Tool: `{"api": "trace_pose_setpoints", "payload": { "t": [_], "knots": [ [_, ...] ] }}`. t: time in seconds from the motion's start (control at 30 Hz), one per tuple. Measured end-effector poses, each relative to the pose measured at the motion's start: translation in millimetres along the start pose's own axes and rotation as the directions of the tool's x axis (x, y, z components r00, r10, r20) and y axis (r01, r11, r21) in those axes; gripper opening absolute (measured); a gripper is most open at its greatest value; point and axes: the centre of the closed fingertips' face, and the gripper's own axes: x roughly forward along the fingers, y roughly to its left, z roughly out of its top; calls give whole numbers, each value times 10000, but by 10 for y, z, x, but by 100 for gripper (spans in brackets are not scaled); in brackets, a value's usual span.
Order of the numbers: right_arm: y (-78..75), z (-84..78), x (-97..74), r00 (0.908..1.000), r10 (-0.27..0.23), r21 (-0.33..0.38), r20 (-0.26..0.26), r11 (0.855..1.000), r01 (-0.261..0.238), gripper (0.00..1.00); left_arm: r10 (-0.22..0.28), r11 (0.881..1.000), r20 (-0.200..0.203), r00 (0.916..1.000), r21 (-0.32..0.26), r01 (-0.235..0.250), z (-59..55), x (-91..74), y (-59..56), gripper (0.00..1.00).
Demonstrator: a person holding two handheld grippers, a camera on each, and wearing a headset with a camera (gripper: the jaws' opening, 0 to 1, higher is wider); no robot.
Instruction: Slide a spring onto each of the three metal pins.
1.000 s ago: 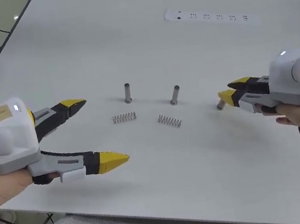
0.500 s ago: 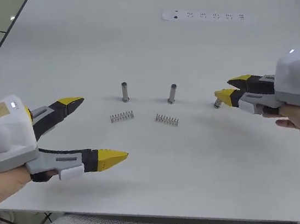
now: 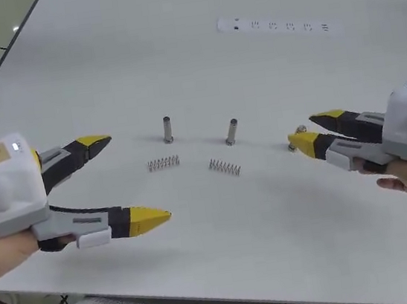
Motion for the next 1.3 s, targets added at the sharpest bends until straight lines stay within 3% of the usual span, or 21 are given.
{"api": "trace_pose_setpoints", "payload": {
  "t": [0.4, 0.73, 1.0, 1.3],
  "knots": [
    [73, -132, -128, 9999, -89, 492, -57, 9987, 91, 35, 27, 10000, -49, 10000, -5, -27, -10, -7, 24, 96],
    [110, -162, -68, 9995, 156, 437, -262, 9989, -144, 34, -7, 10000, -18, 10000, -37, 7, -8, -6, 8, 96],
    [310, -130, 49, 9952, 851, 229, -487, 9962, -841, 31, 22, 10000, -48, 10000, -54, -22, -15, -33, 13, 96],
    [494, -133, 235, 9748, 1653, -825, -1498, 9804, -1789, 31, 20, 10000, -117, 9999, -65, -21, -32, -31, 11, 96]
  ]
}}
